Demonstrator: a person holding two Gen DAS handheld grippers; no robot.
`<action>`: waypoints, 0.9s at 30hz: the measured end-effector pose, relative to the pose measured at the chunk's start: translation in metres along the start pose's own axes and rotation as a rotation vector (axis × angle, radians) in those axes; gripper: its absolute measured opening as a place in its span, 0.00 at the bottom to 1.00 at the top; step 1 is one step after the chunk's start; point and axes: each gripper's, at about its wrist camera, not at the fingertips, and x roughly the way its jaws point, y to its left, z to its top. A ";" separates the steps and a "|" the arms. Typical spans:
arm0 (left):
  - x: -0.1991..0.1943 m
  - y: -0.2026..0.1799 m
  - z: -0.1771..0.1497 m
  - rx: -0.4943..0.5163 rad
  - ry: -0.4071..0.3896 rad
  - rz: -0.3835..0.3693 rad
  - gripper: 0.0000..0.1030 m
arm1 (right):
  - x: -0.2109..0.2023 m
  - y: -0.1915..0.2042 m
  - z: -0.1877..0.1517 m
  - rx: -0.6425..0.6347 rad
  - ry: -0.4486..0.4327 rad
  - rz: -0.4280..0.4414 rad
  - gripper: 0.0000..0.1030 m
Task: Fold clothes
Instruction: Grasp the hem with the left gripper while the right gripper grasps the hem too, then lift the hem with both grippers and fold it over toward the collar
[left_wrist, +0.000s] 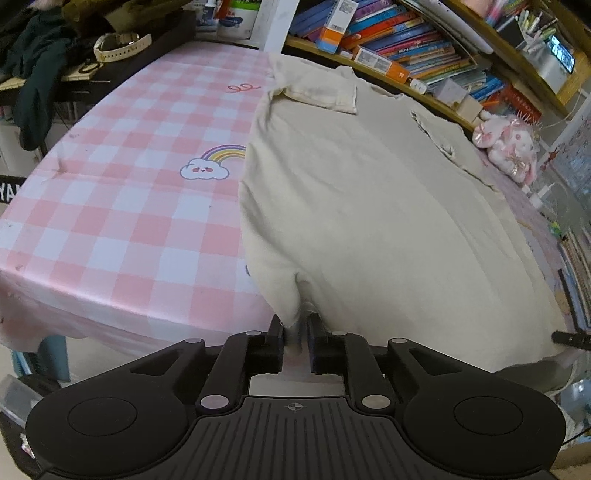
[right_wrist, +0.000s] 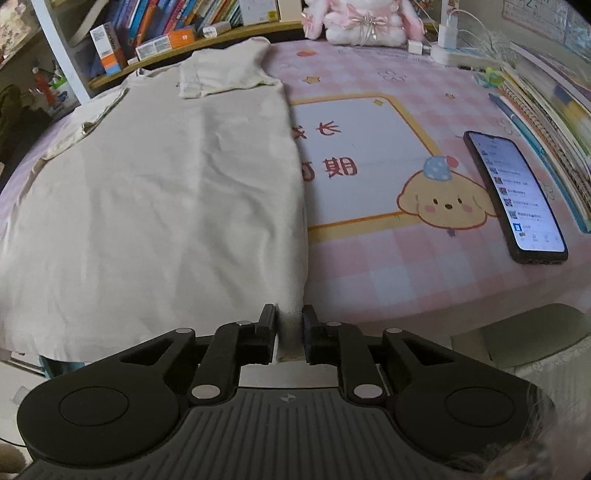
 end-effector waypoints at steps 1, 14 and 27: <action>0.000 0.001 -0.001 -0.005 -0.004 -0.006 0.12 | 0.000 0.001 0.000 -0.001 0.001 0.003 0.18; -0.023 0.023 -0.008 -0.071 -0.012 -0.067 0.03 | -0.025 -0.009 0.006 0.077 0.015 0.080 0.07; -0.024 0.032 -0.047 -0.113 0.147 -0.172 0.03 | -0.047 -0.029 -0.036 0.227 0.109 0.097 0.07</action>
